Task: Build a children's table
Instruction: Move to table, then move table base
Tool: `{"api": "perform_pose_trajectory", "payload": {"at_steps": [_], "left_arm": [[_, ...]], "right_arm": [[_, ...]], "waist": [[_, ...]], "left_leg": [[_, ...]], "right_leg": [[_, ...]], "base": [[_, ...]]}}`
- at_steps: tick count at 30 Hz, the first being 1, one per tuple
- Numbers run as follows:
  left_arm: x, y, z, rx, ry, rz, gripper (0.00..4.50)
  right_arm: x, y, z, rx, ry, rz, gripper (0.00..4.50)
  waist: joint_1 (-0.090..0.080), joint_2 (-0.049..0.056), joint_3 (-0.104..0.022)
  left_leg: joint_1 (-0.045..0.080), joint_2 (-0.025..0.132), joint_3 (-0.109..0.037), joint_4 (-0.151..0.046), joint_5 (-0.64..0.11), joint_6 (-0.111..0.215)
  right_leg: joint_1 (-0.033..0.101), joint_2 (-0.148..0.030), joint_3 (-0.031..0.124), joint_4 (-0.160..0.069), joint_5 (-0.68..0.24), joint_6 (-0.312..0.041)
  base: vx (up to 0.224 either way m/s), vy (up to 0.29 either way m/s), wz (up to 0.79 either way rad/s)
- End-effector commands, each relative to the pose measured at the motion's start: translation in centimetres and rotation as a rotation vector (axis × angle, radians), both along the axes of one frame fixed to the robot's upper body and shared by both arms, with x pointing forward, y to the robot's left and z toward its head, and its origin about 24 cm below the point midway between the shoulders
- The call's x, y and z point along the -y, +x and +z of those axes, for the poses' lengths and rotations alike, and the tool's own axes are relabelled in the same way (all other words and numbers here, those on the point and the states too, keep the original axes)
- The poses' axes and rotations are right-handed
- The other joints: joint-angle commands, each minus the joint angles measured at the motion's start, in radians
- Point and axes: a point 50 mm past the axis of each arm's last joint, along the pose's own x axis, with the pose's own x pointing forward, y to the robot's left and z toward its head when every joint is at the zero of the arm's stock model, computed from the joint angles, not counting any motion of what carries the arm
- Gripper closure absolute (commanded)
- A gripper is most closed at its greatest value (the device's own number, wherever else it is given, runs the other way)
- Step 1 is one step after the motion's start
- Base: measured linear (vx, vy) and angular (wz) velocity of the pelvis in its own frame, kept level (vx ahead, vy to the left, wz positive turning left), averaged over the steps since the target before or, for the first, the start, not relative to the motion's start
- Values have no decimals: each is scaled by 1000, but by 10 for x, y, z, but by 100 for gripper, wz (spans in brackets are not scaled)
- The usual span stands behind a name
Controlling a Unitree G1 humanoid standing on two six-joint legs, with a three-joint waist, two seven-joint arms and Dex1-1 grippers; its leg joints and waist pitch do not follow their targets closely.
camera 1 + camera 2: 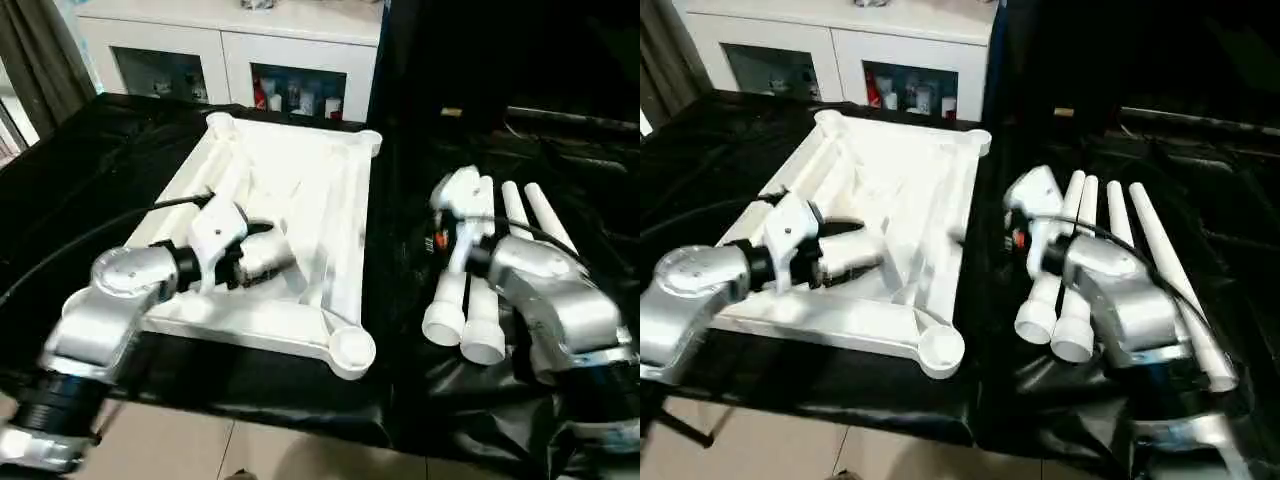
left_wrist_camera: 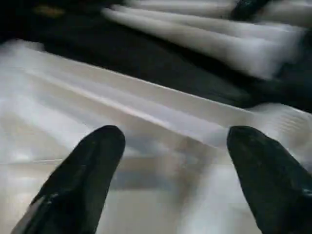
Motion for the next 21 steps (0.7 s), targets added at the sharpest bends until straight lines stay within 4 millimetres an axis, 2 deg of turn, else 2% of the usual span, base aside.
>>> {"api": "perform_pose_trajectory", "payload": {"at_steps": [1,2,4,6,7,8,9,10,12,13,14,15,16,18,19,21], "left_arm": [[9,-16,-4,-111,48,-155,46],[10,-21,-8,-140,67,-180,27],[12,-25,-12,-165,87,-205,24],[15,-26,-17,-172,103,-204,8],[19,-24,-24,-148,134,-200,8],[20,-22,-29,-123,168,-193,8],[20,-22,-29,-122,171,-191,28],[19,-19,-33,-110,201,-183,37],[19,-16,-35,-99,222,-174,44],[17,-12,-38,-92,255,-175,43],[16,-12,-39,-93,261,-175,62],[16,-11,-40,-96,269,-184,62],[15,-11,-40,-101,274,-194,83],[15,-11,-40,-105,280,-207,94],[15,-10,-40,-106,278,-214,109],[15,-8,-41,-107,280,-220,129]], "right_arm": [[1,-12,0,-60,-62,128,58],[2,-14,-1,-71,-78,136,58],[3,-16,-2,-80,-91,142,58],[3,-17,-3,-81,-103,139,58],[2,-19,-6,-81,-121,137,58],[1,-21,-8,-86,-139,141,58],[1,-22,-8,-86,-140,141,58],[1,-23,-10,-87,-156,139,58],[1,-24,-12,-86,-167,133,58],[-2,-28,-16,-93,-178,133,58],[-3,-30,-17,-98,-176,137,58],[-4,-32,-18,-104,-176,142,58],[-5,-33,-19,-107,-181,146,58],[-5,-35,-21,-112,-189,151,58],[-4,-36,-21,-117,-193,155,58],[-4,-38,-21,-123,-198,159,58]], "waist": [[2,1,-56],[2,2,-54],[1,1,-53],[2,5,-52],[0,4,-51],[1,9,-53],[0,7,-54],[1,10,-54],[1,6,-53],[2,21,-55],[0,14,-57],[1,12,-58],[1,12,-59],[2,13,-60],[1,19,-60],[1,17,-58]], "left_leg": [[12,79,-21,-88,-94,58],[12,80,-21,-88,-109,52],[12,82,-19,-90,-122,40],[13,83,-17,-90,-133,33],[13,85,-14,-92,-149,18],[14,84,-14,-91,-156,11],[15,84,-14,-91,-158,9],[14,83,-15,-92,-163,4],[14,83,-16,-93,-167,0],[15,82,-18,-92,-161,-6],[14,82,-16,-91,-157,-6],[13,82,-17,-92,-150,-2],[12,82,-17,-91,-137,2],[11,83,-17,-90,-129,7],[13,83,-17,-91,-131,6],[13,83,-16,-91,-139,8]], "right_leg": [[45,-91,54,-68,-52,-257],[45,-94,56,-71,-80,-258],[44,-95,57,-76,-117,-253],[41,-94,58,-79,-142,-250],[41,-91,59,-85,-167,-240],[40,-90,59,-86,-174,-233],[40,-89,59,-85,-173,-229],[41,-90,59,-84,-179,-226],[41,-89,59,-87,-192,-216],[39,-89,59,-84,-175,-217],[41,-87,59,-83,-148,-217],[44,-87,59,-82,-131,-218],[44,-89,58,-79,-101,-227],[44,-90,57,-77,-78,-239],[43,-88,57,-77,-65,-246],[44,-88,57,-78,-69,-252]], "base": [[0,0,0],[0,0,0],[0,0,0],[0,0,0],[0,0,0],[0,0,0],[0,0,0],[0,0,0],[0,0,0],[0,0,0],[0,0,0],[0,0,0],[0,0,0],[0,0,0],[0,0,0],[0,0,0]]}}
